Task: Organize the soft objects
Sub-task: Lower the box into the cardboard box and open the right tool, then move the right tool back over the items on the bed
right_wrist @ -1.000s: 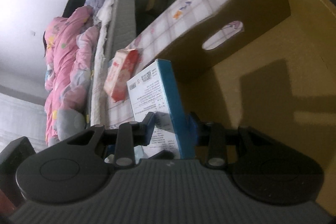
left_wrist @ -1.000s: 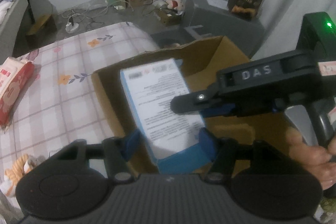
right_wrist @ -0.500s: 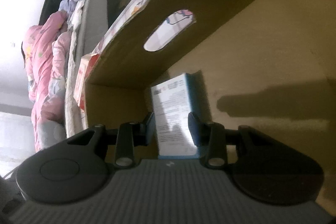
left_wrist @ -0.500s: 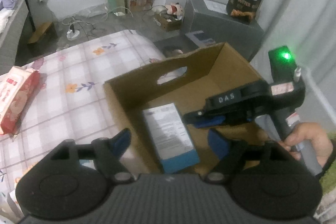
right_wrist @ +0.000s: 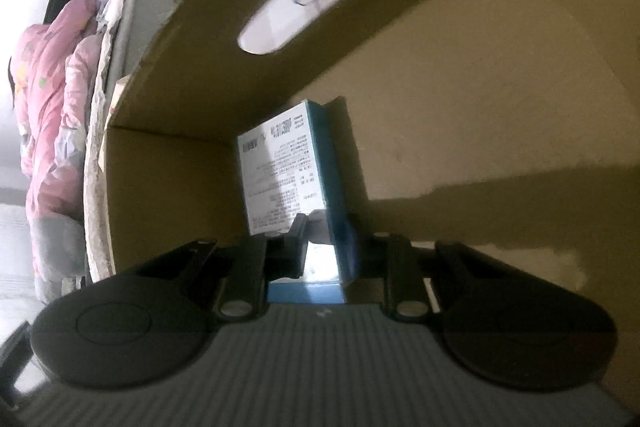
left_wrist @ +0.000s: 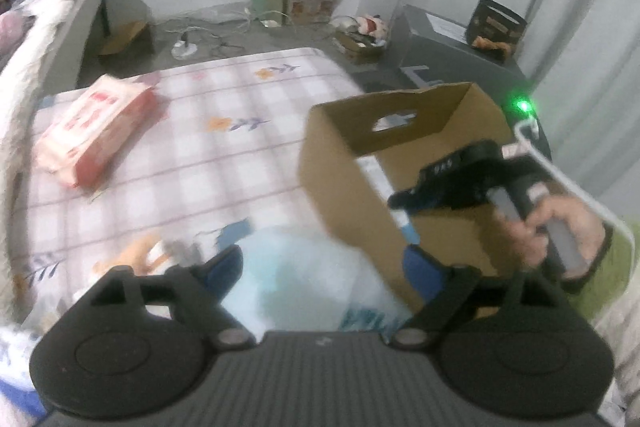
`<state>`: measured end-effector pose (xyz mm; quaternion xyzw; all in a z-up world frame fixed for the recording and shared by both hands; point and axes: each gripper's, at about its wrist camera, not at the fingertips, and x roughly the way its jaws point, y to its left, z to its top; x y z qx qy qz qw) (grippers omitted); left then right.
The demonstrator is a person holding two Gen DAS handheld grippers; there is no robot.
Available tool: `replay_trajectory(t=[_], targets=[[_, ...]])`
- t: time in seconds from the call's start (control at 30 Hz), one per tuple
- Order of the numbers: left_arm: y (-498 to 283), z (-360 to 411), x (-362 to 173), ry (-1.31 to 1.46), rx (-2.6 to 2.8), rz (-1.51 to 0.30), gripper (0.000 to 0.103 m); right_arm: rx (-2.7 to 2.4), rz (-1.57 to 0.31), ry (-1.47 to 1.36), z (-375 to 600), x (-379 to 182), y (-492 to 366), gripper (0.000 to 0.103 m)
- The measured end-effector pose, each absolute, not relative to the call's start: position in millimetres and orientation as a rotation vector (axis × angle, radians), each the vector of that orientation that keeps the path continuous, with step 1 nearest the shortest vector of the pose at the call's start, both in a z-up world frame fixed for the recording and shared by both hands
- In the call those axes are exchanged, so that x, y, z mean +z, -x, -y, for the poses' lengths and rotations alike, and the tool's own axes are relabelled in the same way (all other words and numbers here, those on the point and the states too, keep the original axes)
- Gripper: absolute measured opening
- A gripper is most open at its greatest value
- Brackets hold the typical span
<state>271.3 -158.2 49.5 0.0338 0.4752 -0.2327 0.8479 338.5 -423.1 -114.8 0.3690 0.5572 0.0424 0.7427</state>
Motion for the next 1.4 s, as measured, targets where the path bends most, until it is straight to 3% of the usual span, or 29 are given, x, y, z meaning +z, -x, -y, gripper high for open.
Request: replay_trajectory(t=[0.5, 0.6, 1.03, 1.4], targets=[[-204.9, 66.3, 48.0, 0.018, -0.366, -0.857, 0.091, 0.117, -1.169, -0.599, 403.3, -91.1, -346.8, 0.020], [-190.0, 47.3, 54.7, 0.045, -0.355, -0.807, 0.091, 0.094, -1.143, -0.604, 409.8, -76.1, -337.5, 0.025], [-134.7, -26.8, 65.4, 0.143, -0.267, -0.678, 0.091, 0.172, -0.896, -0.555, 400.8, 64.4, -227.2, 0.033], [-105.4, -52.7, 41.0, 0.149, -0.245, -0.711, 0.091, 0.400, -0.948, -0.542, 296.8, 78.3, -172.7, 0.034]])
